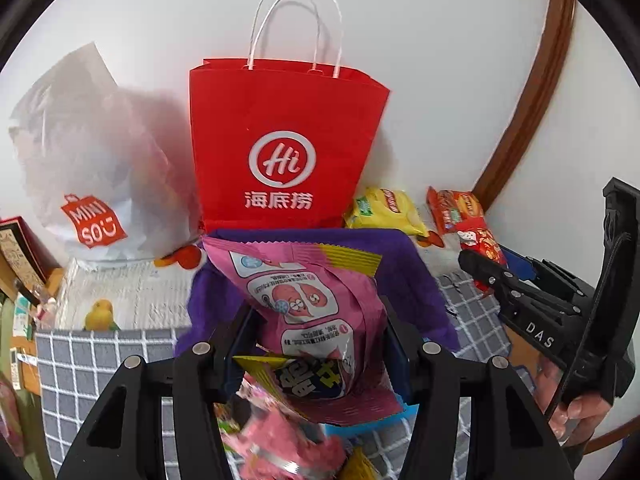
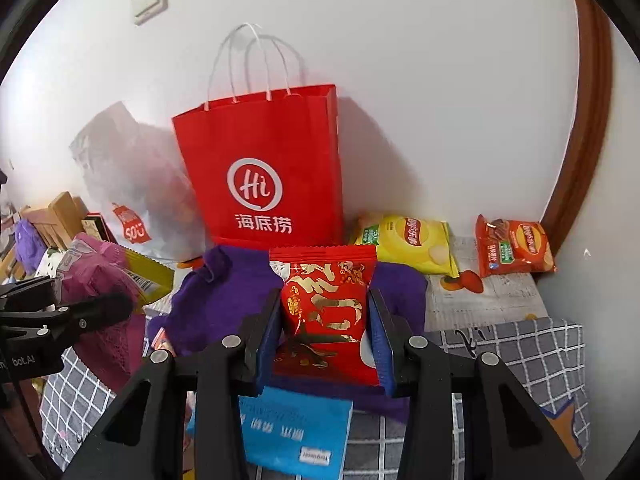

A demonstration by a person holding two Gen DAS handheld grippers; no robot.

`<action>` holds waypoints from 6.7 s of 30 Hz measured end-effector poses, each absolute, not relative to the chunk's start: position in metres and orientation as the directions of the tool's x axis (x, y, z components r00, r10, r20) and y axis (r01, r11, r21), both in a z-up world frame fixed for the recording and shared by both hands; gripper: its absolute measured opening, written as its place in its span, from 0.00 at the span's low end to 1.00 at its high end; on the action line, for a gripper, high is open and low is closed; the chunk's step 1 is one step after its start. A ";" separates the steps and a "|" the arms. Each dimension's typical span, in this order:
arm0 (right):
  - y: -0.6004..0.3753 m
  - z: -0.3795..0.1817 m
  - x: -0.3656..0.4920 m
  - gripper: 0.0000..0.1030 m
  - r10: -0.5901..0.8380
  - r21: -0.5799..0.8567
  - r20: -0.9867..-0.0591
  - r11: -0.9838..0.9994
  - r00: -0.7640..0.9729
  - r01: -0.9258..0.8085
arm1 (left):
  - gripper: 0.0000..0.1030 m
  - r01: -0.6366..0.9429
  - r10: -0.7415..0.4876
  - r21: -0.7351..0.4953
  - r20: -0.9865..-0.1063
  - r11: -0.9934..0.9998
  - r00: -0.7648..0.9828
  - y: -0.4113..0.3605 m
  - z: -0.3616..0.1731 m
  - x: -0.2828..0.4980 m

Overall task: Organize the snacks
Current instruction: 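Carry the red packet and pink bag up over the purple towel with both tools, then open the right tool to drop the red packet on the towel while the left tool releases the pink bag, then withdraw both open tools from the towel back toward the snack pile, then grasp the yellow chip bag with the right tool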

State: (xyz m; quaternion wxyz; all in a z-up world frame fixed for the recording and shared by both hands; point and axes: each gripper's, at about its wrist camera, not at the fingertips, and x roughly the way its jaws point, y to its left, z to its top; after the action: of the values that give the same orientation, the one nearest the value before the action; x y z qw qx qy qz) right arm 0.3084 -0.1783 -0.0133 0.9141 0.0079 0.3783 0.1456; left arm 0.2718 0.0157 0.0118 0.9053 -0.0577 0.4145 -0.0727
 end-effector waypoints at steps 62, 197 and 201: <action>-0.150 -0.157 0.430 0.40 0.181 0.064 -0.892 0.958 0.415 -0.280 | 0.53 -0.011 -0.136 -0.165 -0.844 0.986 0.520 0.059 -0.088 0.389; -0.132 -0.086 0.161 0.77 0.353 0.234 -0.779 0.931 0.519 -0.281 | 0.75 -0.053 -0.158 -0.233 -0.792 0.971 0.590 0.098 -0.035 0.166; -0.114 -0.097 0.150 0.71 0.369 0.227 -0.787 0.918 0.495 -0.325 | 0.75 -0.074 -0.166 -0.254 -0.797 0.964 0.580 0.110 -0.041 0.160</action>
State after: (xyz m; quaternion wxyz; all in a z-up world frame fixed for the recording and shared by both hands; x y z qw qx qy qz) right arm 0.1499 -0.1140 -0.0967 0.8641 0.0239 0.4607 0.2010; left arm 0.1598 0.1102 -0.0408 0.8792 -0.1312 0.4573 -0.0260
